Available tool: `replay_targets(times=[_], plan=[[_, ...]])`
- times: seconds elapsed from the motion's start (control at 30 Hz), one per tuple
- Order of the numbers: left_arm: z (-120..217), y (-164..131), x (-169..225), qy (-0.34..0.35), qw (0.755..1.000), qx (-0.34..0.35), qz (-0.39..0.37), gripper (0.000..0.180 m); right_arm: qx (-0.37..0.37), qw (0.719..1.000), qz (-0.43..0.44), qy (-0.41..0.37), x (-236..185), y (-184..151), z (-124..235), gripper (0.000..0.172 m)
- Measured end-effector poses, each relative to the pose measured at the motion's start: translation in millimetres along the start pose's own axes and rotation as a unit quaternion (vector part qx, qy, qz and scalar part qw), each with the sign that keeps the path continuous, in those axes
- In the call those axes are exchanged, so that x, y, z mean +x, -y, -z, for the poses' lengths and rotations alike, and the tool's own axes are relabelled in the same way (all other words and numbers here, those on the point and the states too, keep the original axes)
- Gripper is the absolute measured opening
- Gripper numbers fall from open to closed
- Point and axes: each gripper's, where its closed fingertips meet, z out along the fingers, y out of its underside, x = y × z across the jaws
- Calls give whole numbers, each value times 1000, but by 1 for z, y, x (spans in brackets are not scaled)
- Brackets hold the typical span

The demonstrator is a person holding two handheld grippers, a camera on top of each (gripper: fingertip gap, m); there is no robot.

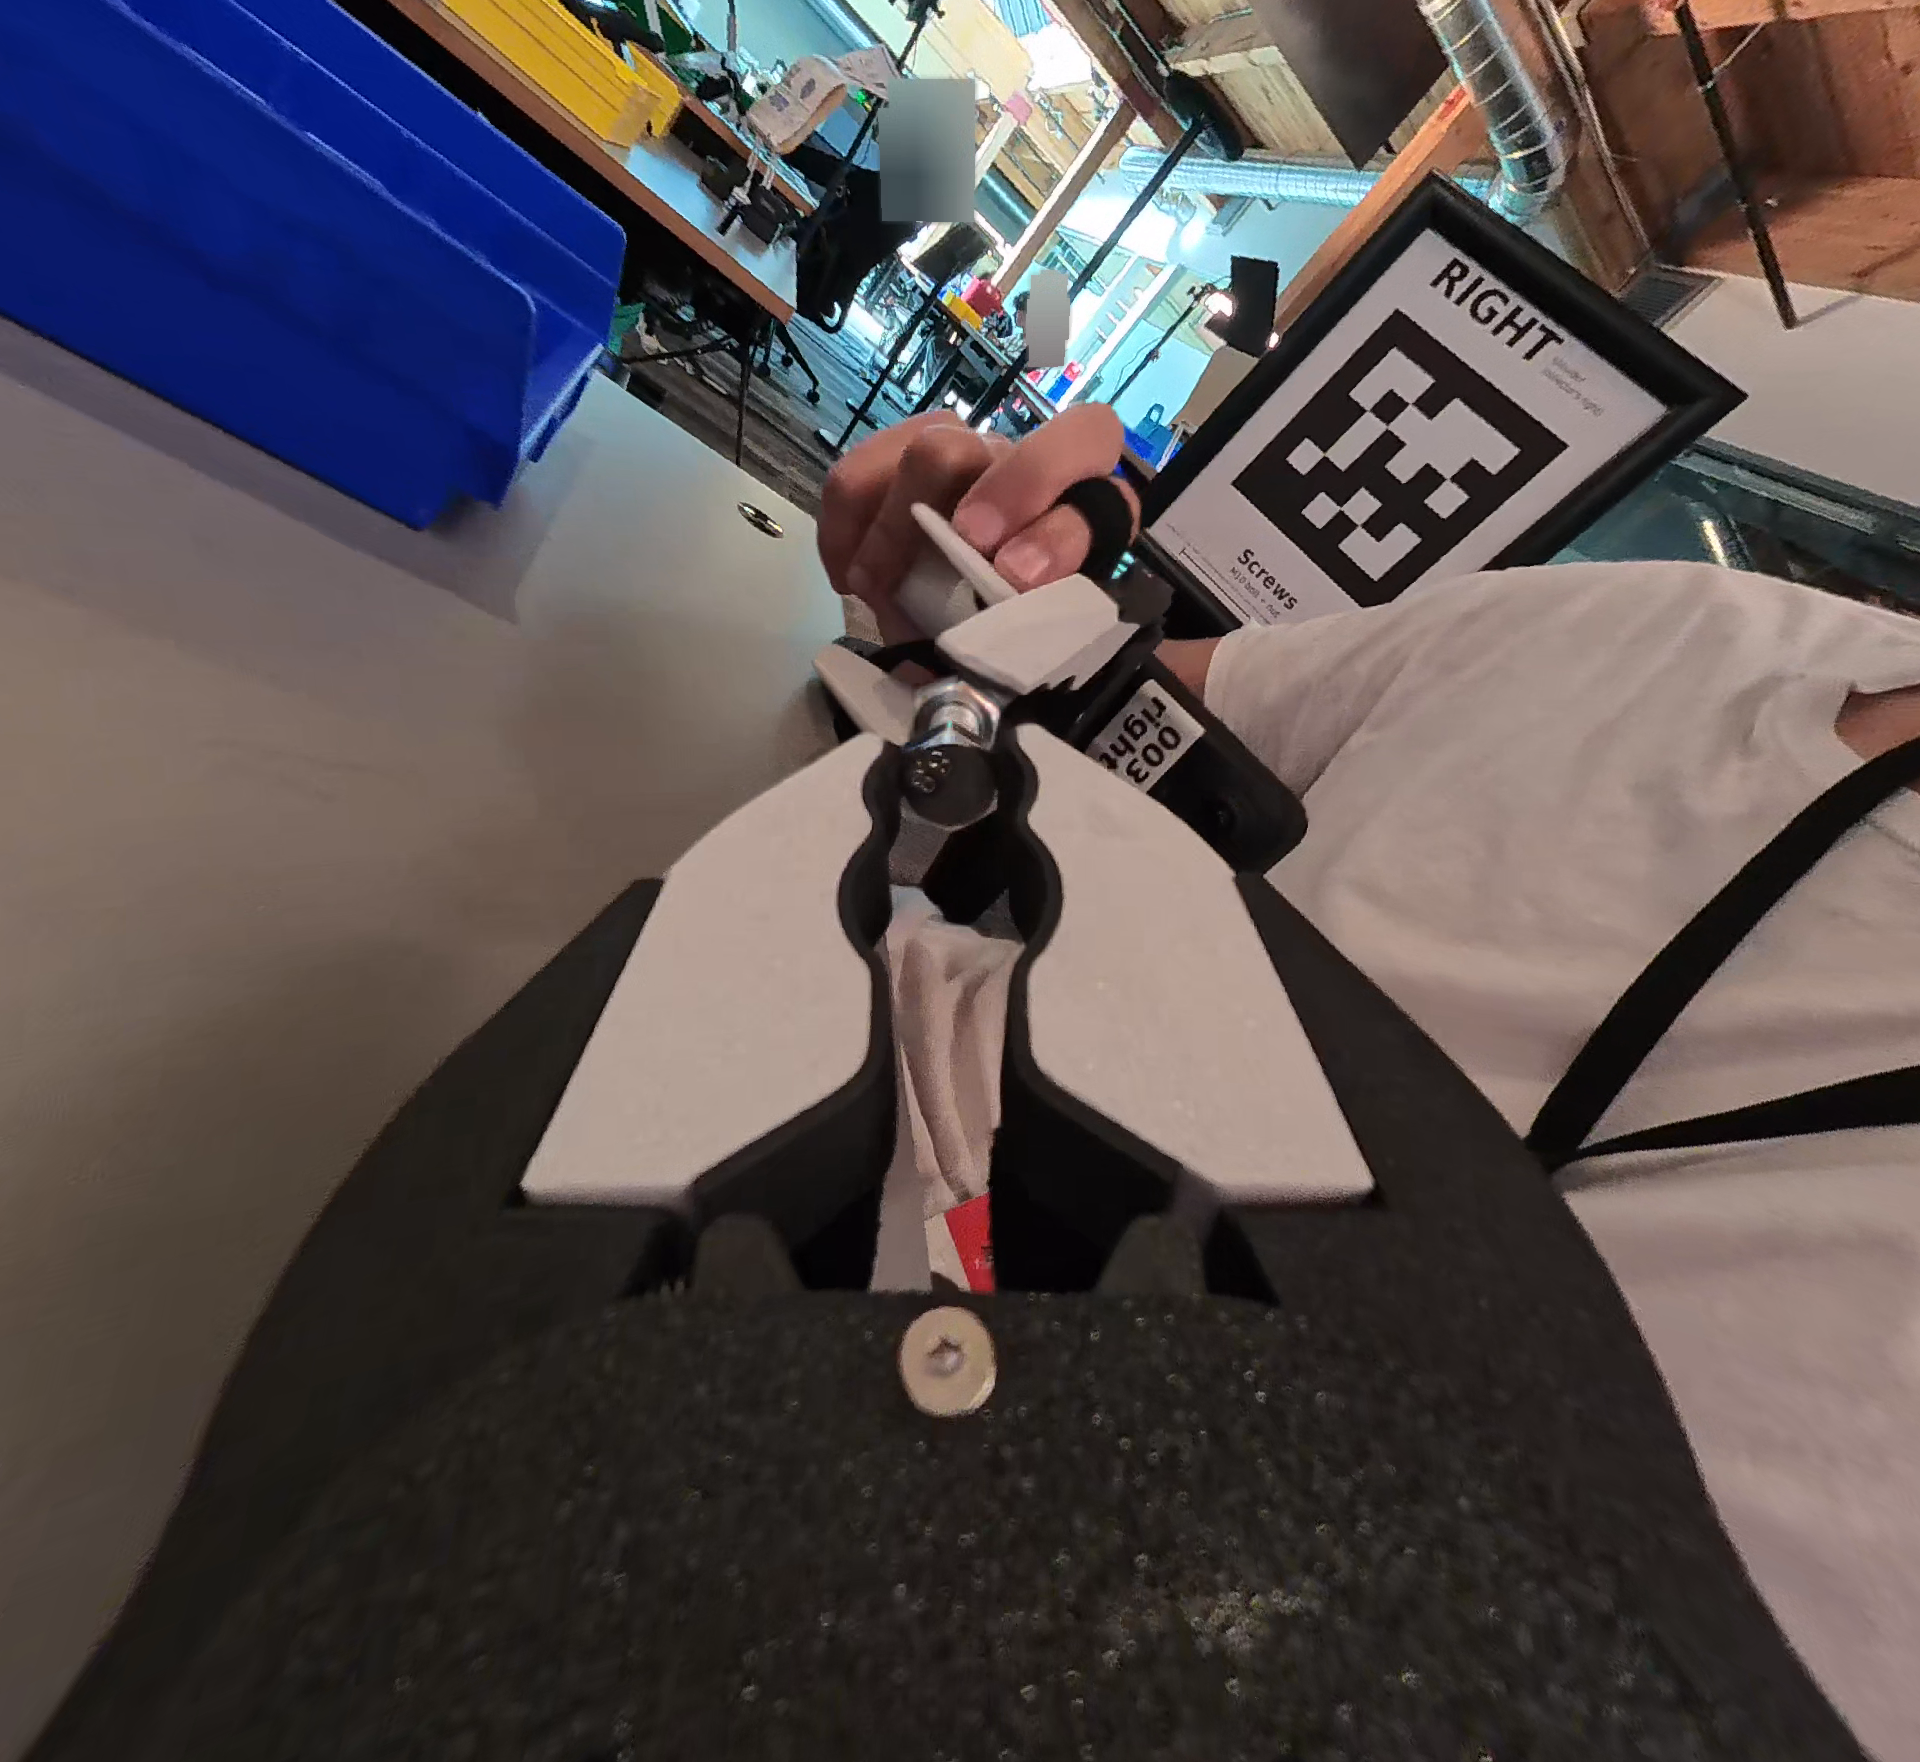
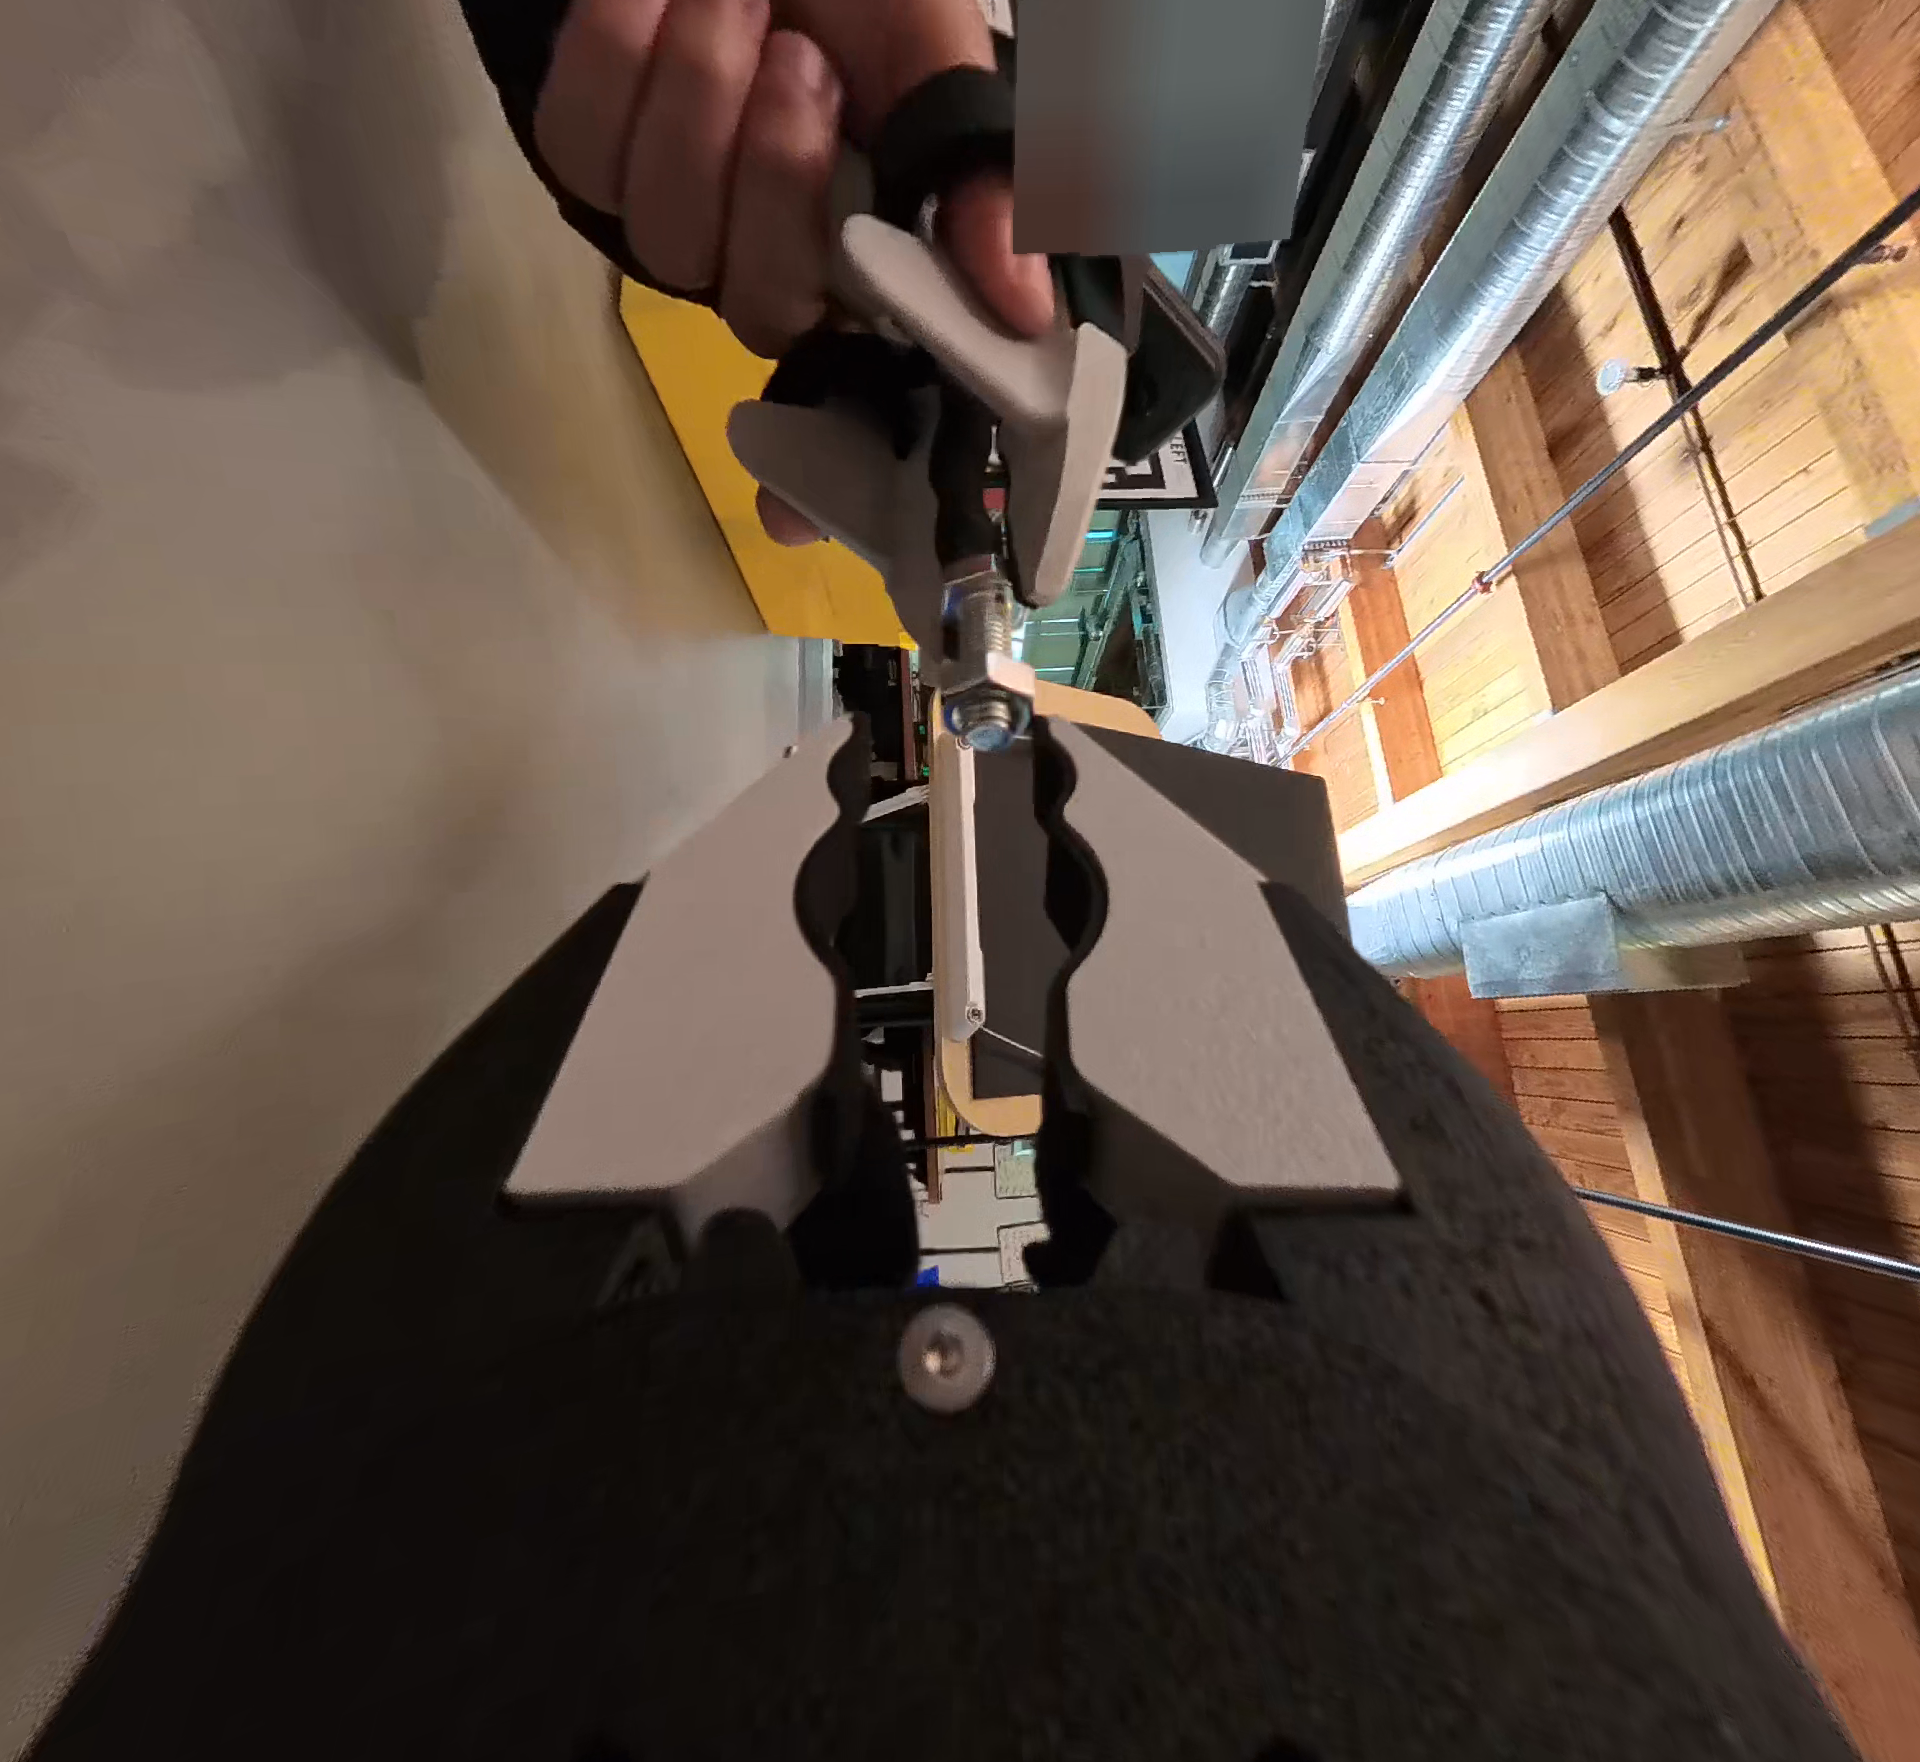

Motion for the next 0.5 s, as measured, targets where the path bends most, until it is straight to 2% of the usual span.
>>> replay_targets(times=[0.07,0.17,0.23,0.3,0.33,0.37,0.4,0.43,0.5], plan=[[-2,-4,-1,7,1000,-11,-8,17,14,1000,7,-10,3,5,3,17],[-3,-4,-2,17,1000,-14,-21,17,10,999,-43,11,2,3,2,17],[-2,-4,-4,33,998,-20,-45,17,14,991,-124,40,0,1,0,17],[-1,-3,-5,55,995,-24,-80,17,17,962,-258,85,-2,0,-2,17],[0,-2,-6,68,992,-26,-101,17,19,932,-343,113,-4,0,-4,17],[1,-1,-7,82,988,-28,-125,17,19,887,-438,147,-7,0,-6,17],[2,-1,-8,96,984,-33,-149,17,23,824,-535,187,-10,2,-7,17],[3,0,-8,104,979,-37,-172,17,35,749,-622,225,-12,5,-7,17],[2,0,-6,113,972,-39,-204,17,63,581,-757,291,-13,11,-6,17]])
